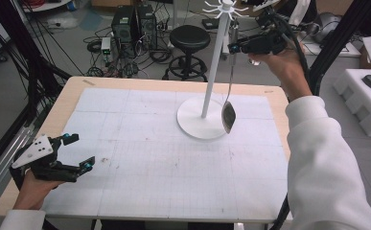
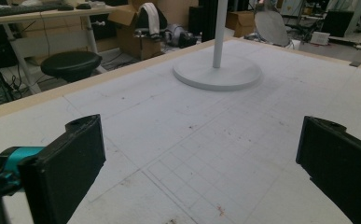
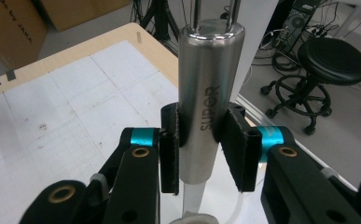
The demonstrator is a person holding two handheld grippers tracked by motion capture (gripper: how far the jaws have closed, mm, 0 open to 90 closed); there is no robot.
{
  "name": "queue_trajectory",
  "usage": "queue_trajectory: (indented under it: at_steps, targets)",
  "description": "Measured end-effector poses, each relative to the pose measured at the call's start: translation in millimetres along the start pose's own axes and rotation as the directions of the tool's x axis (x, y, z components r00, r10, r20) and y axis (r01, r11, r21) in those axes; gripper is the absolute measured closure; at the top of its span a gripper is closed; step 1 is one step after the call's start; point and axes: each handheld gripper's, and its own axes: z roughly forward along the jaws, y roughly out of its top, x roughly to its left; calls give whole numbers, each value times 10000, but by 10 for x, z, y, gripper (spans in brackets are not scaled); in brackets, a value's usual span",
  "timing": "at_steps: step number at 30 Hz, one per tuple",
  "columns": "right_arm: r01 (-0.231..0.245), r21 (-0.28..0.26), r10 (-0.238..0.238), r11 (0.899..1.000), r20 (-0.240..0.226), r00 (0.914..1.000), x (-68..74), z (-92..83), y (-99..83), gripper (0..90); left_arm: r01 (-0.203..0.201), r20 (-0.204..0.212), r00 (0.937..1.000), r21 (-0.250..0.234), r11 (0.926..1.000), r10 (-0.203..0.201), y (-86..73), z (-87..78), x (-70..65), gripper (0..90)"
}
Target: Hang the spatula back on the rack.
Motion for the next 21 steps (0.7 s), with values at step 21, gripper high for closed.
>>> queue_trajectory:
  at_steps: [21]
  targets:
    - [-43,240,38,9997,231,9997,41,52,56,689,-12,36,10000,-70,10000,12,10,-14,5,17]
